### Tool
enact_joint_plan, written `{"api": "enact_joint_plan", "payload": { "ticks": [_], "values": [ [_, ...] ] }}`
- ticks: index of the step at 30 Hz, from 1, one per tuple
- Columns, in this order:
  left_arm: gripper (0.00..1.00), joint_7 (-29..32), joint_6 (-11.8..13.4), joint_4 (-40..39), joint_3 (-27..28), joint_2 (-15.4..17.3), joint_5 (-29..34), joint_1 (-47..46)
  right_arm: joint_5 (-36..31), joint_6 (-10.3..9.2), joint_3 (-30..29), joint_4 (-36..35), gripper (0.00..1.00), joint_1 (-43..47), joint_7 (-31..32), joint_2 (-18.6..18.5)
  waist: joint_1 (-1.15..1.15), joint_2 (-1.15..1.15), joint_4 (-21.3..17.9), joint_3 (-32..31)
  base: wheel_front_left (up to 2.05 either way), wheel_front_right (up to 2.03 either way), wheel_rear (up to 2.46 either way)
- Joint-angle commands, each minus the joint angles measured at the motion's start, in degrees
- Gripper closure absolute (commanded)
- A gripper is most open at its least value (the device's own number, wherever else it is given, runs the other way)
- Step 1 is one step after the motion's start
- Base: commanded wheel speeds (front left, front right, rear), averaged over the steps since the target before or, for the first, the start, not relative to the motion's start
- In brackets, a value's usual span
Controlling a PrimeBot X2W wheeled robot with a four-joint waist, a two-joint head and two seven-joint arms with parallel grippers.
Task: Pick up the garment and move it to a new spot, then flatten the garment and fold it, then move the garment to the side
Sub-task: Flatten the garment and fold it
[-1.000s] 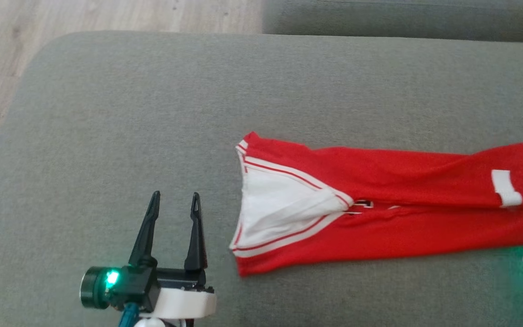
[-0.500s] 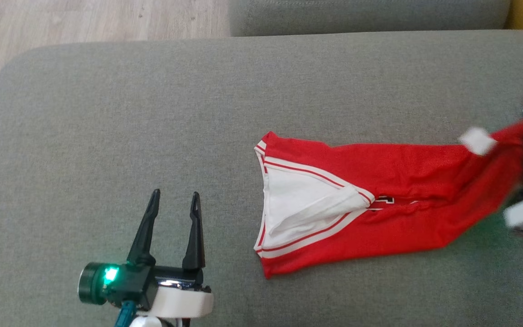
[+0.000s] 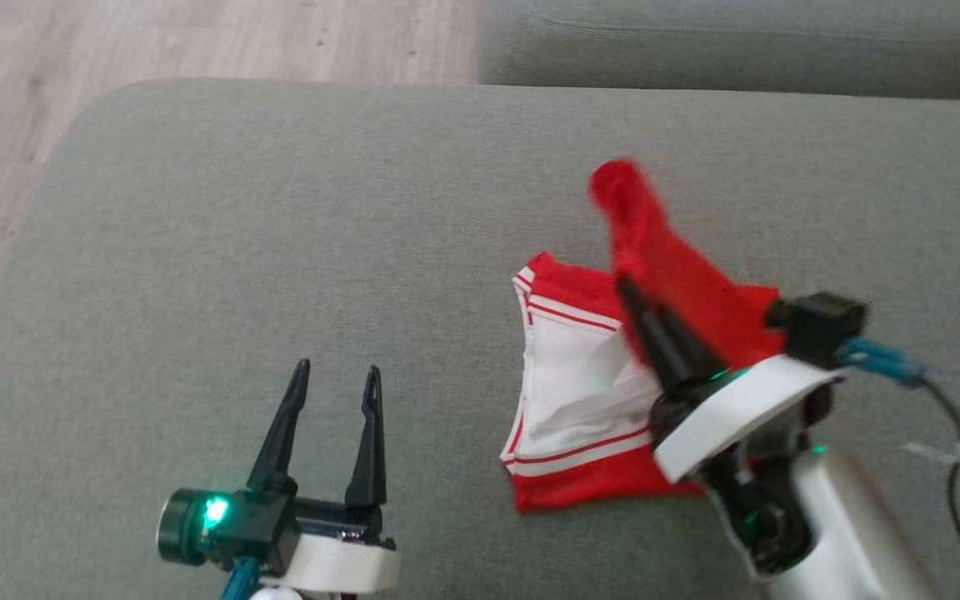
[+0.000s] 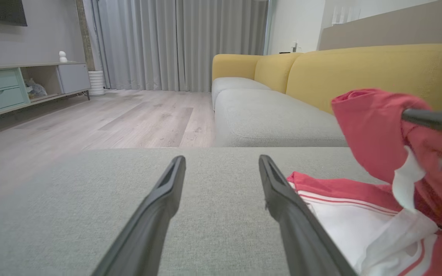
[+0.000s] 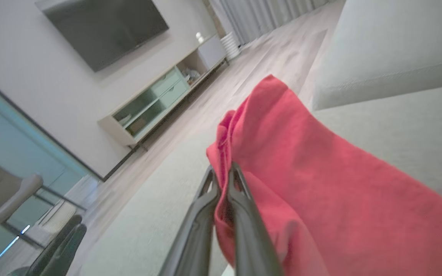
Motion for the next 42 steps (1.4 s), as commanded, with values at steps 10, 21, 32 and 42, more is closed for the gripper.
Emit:
{"api": "enact_joint_plan", "payload": {
  "ticks": [10,21,32,42],
  "values": [
    [0.00,-0.54,-0.45,-1.03,2.37,-1.32,0.65,0.02,2.65,-0.04,9.45,5.83,0.00,-0.50,-4.31,1.26,0.00,0.00,3.07,0.37,0.00,0.00,0.00],
    [0.00,-0.55,-0.43,-1.81,5.53,-1.62,-2.28,2.39,-6.53,-0.04,-1.09,0.22,0.00,4.65,-15.44,-5.05,0.00,0.00,-0.71,-3.58,0.00,0.00,0.00],
    [0.00,-0.55,0.01,-1.21,8.28,-1.17,-0.56,7.26,-15.87,-0.04,-2.73,8.82,0.00,12.44,-26.56,-9.14,0.00,0.00,-4.41,-8.03,0.00,0.00,0.00],
    [0.00,-0.55,-1.11,-1.10,9.21,-1.33,-0.30,9.50,-20.56,-0.04,-6.66,8.49,0.00,14.38,-26.69,-5.02,0.00,0.00,-4.98,-9.33,0.00,0.00,0.00]
  ]
}}
